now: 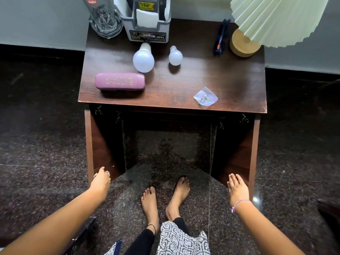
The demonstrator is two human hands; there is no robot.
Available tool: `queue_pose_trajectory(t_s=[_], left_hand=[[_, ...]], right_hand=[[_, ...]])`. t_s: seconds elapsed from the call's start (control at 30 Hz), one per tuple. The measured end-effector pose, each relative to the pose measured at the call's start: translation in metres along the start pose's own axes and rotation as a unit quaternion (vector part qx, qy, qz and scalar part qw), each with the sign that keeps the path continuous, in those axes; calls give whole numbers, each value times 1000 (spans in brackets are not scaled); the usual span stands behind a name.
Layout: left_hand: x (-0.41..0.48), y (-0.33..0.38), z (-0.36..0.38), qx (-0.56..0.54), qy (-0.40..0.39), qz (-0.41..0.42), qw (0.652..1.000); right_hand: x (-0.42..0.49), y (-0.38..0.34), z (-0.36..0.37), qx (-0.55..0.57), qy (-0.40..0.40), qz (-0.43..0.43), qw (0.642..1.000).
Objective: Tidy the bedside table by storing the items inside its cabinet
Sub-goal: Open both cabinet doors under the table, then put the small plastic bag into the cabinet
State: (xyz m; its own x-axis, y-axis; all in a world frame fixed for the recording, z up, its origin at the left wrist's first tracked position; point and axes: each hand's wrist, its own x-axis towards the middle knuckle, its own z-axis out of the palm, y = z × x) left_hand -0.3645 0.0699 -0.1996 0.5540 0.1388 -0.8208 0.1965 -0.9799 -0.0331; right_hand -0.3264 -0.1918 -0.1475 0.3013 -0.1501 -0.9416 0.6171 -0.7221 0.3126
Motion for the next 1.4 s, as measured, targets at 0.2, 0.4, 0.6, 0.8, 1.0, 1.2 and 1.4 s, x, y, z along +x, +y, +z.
queue_pose_trajectory(t_s=[0.2, 0.4, 0.6, 0.8, 1.0, 1.2, 1.4], left_hand=[[-2, -1, -12, 140, 12, 118, 983], [35, -39, -101, 217, 90, 278, 931], [3, 31, -184, 162, 227, 415, 866], [2, 92, -233, -149, 342, 367, 852], [28, 123, -272, -305, 308, 271, 859], [55, 136, -289, -288, 251, 291, 877], [56, 133, -286, -348, 237, 255, 870]], right_hand=[[2, -12, -17, 147, 103, -18, 984], [-2, -22, -67, 337, 278, -67, 897], [-24, 5, -130, 643, 480, 10, 597], [-24, 64, -174, 706, 566, 78, 419], [-1, 107, -190, 750, 501, 106, 418], [5, 107, -200, 803, 440, 70, 396], [7, 102, -198, 828, 433, 79, 347]])
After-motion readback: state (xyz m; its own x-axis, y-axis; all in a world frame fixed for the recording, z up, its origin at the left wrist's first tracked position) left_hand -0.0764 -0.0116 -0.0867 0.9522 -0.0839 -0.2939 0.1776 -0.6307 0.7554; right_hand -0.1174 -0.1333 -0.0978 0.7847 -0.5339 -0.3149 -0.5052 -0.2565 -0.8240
